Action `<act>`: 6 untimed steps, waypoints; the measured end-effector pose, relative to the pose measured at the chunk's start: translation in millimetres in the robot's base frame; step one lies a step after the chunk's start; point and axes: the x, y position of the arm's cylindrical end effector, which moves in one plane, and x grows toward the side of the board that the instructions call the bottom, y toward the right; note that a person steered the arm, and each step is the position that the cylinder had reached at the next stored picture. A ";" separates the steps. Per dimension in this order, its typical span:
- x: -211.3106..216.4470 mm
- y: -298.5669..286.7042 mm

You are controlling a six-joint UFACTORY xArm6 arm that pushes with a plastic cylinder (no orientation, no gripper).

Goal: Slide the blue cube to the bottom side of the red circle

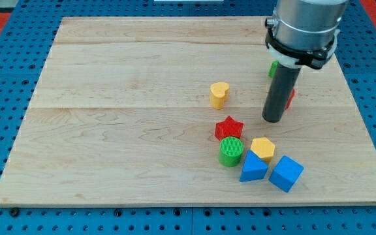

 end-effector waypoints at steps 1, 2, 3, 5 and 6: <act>45.0 34.5; 112.3 123.7; 144.8 102.6; 145.1 31.8; 144.6 8.6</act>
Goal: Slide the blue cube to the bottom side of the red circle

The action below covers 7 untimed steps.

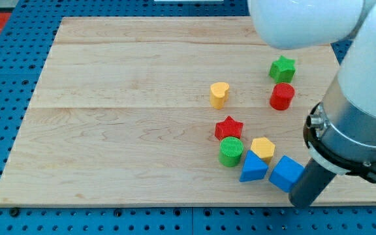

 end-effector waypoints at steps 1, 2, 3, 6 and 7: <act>-17.5 -15.0; -46.6 -17.6; -66.3 -18.0; -83.0 -39.1; -89.2 -34.1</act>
